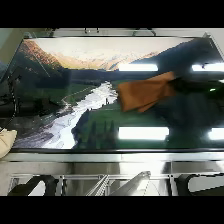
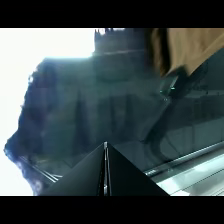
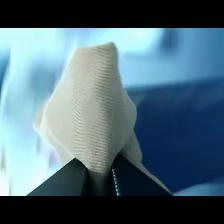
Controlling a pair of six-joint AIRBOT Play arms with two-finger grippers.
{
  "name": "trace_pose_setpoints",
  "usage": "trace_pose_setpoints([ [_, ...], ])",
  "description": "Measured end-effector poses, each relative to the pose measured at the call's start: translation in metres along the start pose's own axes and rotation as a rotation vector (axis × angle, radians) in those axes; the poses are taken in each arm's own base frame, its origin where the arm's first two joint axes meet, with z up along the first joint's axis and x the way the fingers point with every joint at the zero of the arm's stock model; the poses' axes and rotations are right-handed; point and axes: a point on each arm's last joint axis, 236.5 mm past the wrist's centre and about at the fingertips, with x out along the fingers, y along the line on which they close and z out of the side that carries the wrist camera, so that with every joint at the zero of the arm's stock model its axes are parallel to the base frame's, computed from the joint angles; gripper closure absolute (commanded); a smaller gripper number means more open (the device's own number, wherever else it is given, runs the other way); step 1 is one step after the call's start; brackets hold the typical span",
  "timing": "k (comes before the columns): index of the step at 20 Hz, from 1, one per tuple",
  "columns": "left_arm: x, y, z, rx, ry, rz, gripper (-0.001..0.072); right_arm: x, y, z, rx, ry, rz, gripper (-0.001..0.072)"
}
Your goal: Fold the shirts.
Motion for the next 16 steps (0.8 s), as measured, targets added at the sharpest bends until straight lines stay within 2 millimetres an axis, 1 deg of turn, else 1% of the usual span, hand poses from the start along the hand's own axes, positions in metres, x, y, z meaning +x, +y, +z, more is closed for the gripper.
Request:
trace_pose_setpoints([
  [1, 0.000, 0.000, -0.001, 0.000, 0.003, -0.001, 0.0686, -0.035, -0.019, 0.025, 0.046, -0.091, -0.056, 0.0691],
  [2, 0.000, -0.001, -0.002, 0.000, 0.008, -0.003, 0.0687, -0.075, -0.043, 0.044, 0.098, -0.176, -0.124, 0.0691],
  [3, 0.000, -0.001, -0.003, 0.000, 0.011, -0.004, 0.0687, -0.118, -0.071, 0.054, 0.152, -0.246, -0.203, 0.0690],
  [4, 0.000, -0.001, -0.003, -0.001, 0.014, -0.005, 0.0686, -0.156, -0.098, 0.054, 0.201, -0.292, -0.279, 0.0690],
  [5, 0.000, -0.001, -0.004, 0.000, 0.017, -0.005, 0.0686, -0.192, -0.124, 0.047, 0.250, -0.327, -0.355, 0.0690],
  [6, 0.000, -0.001, -0.004, 0.000, 0.017, -0.005, 0.0686, -0.227, -0.152, 0.034, 0.307, -0.352, -0.429, 0.0690],
  [7, 0.000, -0.001, -0.004, 0.000, 0.017, -0.005, 0.0687, -0.258, -0.177, 0.018, 0.366, -0.370, -0.494, 0.0690],
  [8, 0.000, -0.001, -0.004, 0.000, 0.017, -0.005, 0.0687, -0.285, -0.200, -0.003, 0.429, -0.382, -0.549, 0.0690],
  [10, 0.000, -0.001, -0.005, 0.000, 0.020, -0.006, 0.0686, -0.329, -0.234, -0.044, 0.542, -0.408, -0.627, 0.0690],
  [12, 0.000, -0.001, -0.005, 0.000, 0.021, -0.006, 0.0686, -0.362, -0.256, -0.079, 0.628, -0.432, -0.677, 0.0684],
  [13, 0.000, -0.001, -0.005, 0.000, 0.020, -0.006, 0.0686, -0.374, -0.262, -0.092, 0.662, -0.445, -0.690, 0.0508],
  [14, 0.000, -0.001, -0.005, 0.000, 0.021, -0.006, 0.0686, -0.384, -0.266, -0.104, 0.693, -0.452, -0.696, 0.0191],
  [15, 0.000, -0.001, -0.005, -0.001, 0.021, -0.006, 0.0687, -0.389, -0.268, -0.115, 0.718, -0.448, -0.696, 0.0118],
  [16, 0.000, -0.001, -0.005, 0.000, 0.021, -0.006, 0.0687, -0.391, -0.267, -0.123, 0.741, -0.439, -0.684, 0.0139],
])
